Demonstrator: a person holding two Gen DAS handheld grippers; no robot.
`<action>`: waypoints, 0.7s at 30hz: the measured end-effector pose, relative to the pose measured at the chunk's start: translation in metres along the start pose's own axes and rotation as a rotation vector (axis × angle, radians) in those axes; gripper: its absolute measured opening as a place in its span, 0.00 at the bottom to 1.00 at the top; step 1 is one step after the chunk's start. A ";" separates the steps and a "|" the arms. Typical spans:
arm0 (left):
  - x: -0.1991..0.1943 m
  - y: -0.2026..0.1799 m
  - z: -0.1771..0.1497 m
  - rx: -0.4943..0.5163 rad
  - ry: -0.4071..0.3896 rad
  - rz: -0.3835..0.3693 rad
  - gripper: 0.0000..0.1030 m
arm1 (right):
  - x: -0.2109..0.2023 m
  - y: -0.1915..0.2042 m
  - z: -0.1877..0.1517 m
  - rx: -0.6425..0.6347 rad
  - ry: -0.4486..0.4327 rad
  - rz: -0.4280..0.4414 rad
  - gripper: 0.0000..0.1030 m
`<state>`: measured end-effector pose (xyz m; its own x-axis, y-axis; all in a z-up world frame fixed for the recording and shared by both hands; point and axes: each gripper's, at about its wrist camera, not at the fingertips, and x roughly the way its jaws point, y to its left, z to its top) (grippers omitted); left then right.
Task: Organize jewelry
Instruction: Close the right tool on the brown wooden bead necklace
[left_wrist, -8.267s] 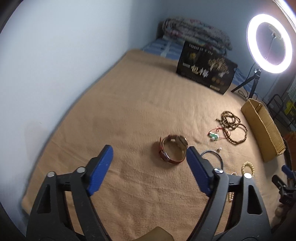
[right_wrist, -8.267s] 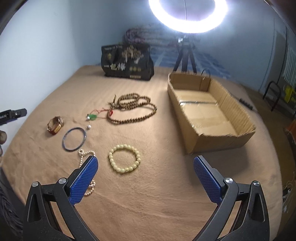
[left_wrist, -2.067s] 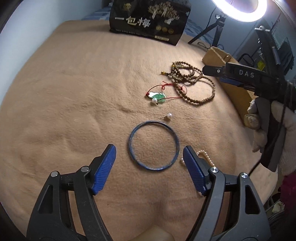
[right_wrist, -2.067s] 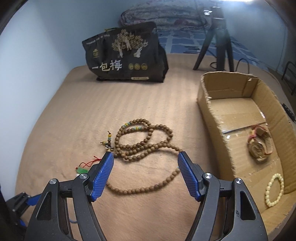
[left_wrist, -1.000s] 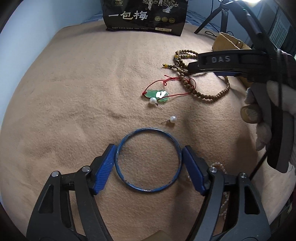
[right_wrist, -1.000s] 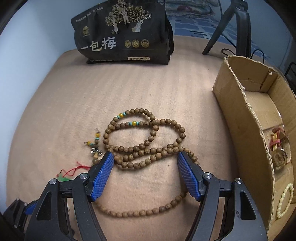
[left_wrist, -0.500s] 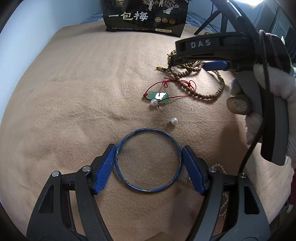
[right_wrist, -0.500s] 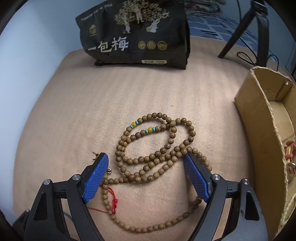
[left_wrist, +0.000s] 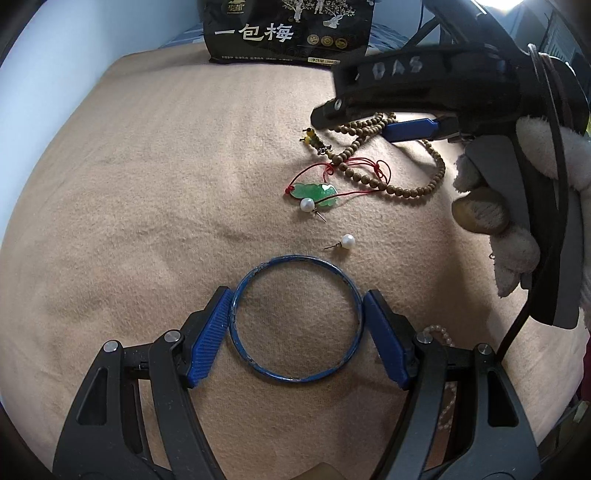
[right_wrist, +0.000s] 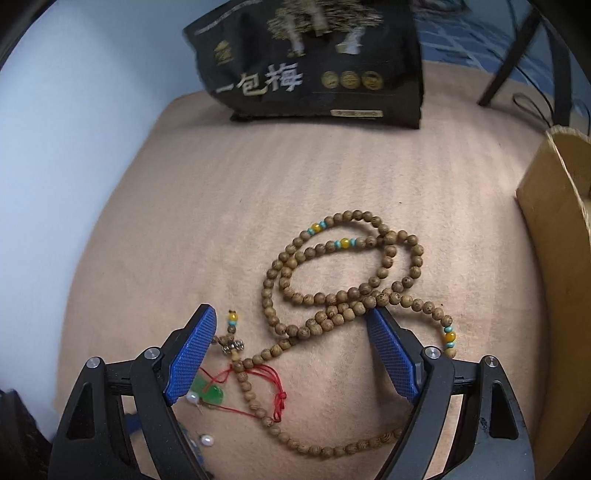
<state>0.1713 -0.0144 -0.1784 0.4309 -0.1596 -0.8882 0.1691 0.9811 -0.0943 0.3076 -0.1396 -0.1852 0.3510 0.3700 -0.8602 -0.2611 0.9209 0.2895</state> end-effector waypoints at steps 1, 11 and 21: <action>0.000 0.000 0.000 -0.001 0.000 -0.001 0.72 | 0.005 0.006 0.002 -0.030 0.006 -0.016 0.82; -0.001 0.003 0.002 -0.009 0.000 -0.004 0.72 | 0.021 0.035 -0.006 -0.206 0.011 -0.153 0.73; -0.001 0.005 0.005 -0.019 -0.005 -0.003 0.72 | 0.008 0.013 -0.006 -0.137 -0.063 -0.146 0.05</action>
<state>0.1757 -0.0096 -0.1758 0.4348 -0.1627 -0.8857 0.1537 0.9825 -0.1051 0.3017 -0.1254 -0.1914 0.4487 0.2444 -0.8596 -0.3213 0.9417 0.1000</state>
